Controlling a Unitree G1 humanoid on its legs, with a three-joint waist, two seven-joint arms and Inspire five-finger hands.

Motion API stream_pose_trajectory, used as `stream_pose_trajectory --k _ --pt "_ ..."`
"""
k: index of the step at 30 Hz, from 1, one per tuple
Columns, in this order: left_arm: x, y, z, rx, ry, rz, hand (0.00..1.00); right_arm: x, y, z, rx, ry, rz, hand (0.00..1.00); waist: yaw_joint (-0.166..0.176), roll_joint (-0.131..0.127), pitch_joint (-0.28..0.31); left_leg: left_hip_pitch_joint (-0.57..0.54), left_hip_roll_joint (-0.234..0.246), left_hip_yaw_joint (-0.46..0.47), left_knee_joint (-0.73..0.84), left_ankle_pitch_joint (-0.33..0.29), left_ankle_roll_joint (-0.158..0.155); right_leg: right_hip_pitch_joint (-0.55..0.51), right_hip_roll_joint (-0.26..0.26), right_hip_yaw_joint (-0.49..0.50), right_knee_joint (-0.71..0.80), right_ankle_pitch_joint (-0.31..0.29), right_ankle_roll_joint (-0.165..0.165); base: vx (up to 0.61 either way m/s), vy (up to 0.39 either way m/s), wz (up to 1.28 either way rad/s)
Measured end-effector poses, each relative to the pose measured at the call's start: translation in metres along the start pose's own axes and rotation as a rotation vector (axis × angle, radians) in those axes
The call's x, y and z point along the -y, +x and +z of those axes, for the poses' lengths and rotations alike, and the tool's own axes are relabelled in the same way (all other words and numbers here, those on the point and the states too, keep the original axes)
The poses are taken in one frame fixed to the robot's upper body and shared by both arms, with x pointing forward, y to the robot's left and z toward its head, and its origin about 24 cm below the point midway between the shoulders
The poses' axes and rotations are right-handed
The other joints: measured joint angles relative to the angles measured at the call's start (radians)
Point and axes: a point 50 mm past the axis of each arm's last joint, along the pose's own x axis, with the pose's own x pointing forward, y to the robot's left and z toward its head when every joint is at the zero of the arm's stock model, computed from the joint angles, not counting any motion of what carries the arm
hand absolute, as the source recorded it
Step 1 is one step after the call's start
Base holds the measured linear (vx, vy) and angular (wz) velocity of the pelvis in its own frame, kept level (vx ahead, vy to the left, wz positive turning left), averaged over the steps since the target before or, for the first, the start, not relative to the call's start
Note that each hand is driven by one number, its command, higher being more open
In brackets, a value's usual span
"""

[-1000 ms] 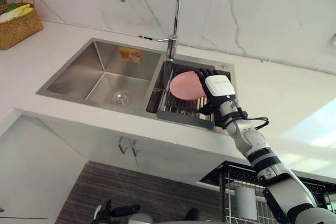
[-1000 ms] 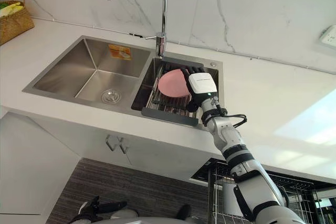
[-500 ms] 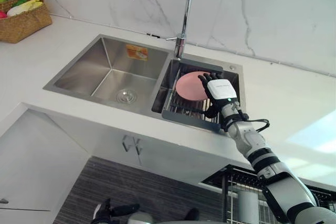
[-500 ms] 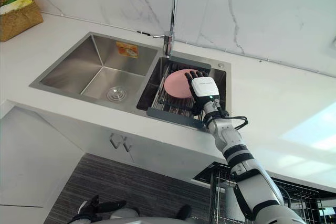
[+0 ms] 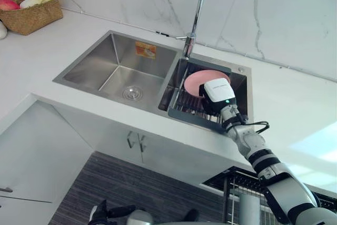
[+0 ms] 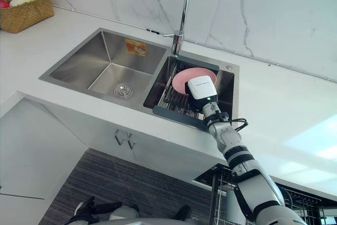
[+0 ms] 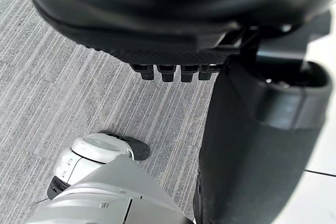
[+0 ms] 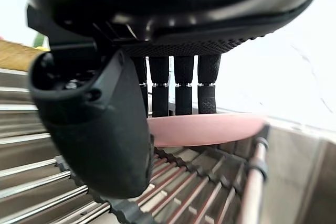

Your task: Walk over to the sink, pick up the cup, carry it to the dishwasher, place the cup inside the dishwasher, then close the dishwasher door

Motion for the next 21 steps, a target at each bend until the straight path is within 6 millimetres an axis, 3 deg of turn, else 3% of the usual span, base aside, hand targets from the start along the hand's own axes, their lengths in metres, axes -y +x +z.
stream_pose_trajectory --k 5,14,21 --pt "-0.004 -0.001 -0.006 -0.008 -0.008 0.036 1.00 0.015 0.002 -0.003 -0.045 -0.039 -0.177 0.00 0.000 -0.004 0.002 0.007 0.000 0.005 -0.003 0.000 0.000 0.004 0.000 0.005 0.000 0.000 0.001 0.01 0.041 -0.02" --pt "-0.007 -0.003 -0.016 -0.024 -0.005 0.053 1.00 0.029 0.006 0.003 -0.007 -0.008 -0.255 0.00 -0.008 -0.004 0.003 0.023 0.000 0.041 -0.014 -0.001 -0.001 0.003 0.000 0.030 0.000 0.001 0.002 0.01 0.046 -0.09" --pt "-0.007 -0.003 -0.012 0.007 0.011 0.052 1.00 0.049 0.000 0.001 0.019 0.159 -0.324 0.00 -0.036 0.003 0.007 0.037 0.001 0.111 -0.013 -0.001 -0.001 0.002 0.000 0.061 0.000 0.004 0.005 0.03 0.069 -0.12"
